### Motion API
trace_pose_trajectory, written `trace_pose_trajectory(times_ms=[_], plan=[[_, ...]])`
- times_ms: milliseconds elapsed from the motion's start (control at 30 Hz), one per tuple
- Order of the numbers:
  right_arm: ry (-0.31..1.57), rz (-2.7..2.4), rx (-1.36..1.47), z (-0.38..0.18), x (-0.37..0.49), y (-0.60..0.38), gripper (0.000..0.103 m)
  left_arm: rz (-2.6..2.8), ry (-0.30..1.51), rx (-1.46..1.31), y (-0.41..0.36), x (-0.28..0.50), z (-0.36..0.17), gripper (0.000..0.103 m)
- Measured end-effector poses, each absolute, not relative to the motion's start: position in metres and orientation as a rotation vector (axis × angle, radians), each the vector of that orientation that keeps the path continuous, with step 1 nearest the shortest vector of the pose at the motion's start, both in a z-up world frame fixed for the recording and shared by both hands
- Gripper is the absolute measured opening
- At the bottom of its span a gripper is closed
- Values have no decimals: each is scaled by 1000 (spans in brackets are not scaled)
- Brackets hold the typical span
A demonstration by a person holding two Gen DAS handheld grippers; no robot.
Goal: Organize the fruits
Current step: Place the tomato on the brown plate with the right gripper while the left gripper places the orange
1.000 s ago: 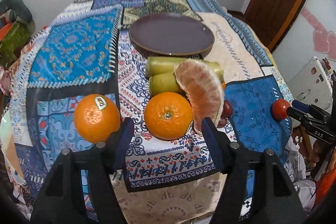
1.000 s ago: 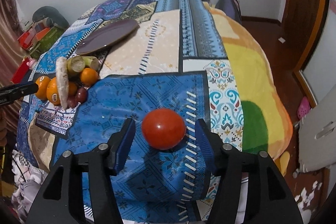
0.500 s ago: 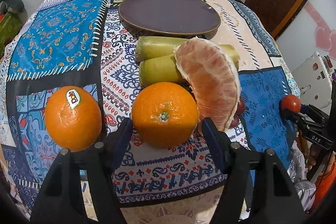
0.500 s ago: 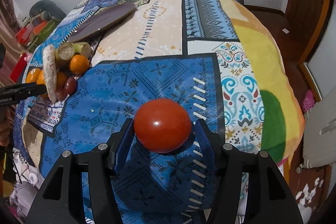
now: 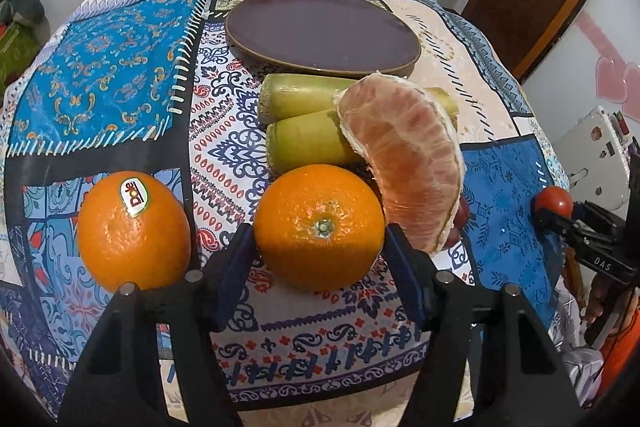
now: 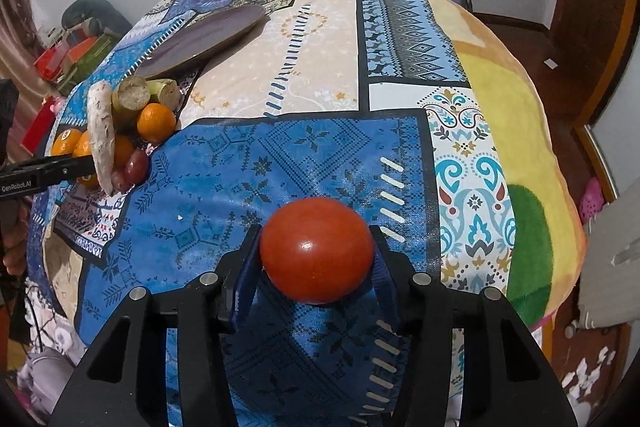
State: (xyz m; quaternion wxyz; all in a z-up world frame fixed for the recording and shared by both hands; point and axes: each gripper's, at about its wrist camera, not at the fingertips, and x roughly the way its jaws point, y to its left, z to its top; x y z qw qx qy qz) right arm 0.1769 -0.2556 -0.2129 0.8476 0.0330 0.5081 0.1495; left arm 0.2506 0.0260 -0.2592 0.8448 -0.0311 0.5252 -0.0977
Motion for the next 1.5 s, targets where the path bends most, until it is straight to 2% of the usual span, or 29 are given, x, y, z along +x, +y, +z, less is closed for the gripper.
trace_pose_trajectory(times_ms=[367,800,1067,1500], plan=[[1002,337,52,-189,190,-244,47,-190,1016,-66,34,235,-226,64],[808,393,1,-134,235,-202,47,-147,861,-76,44,245,-170,64],[724,422,-16,-112,262,-179,47,-134,818,-87,53,267,-156,64],[675,461,-10,-108,305,-154,47,-100,766,-86,62,308,-148,64]])
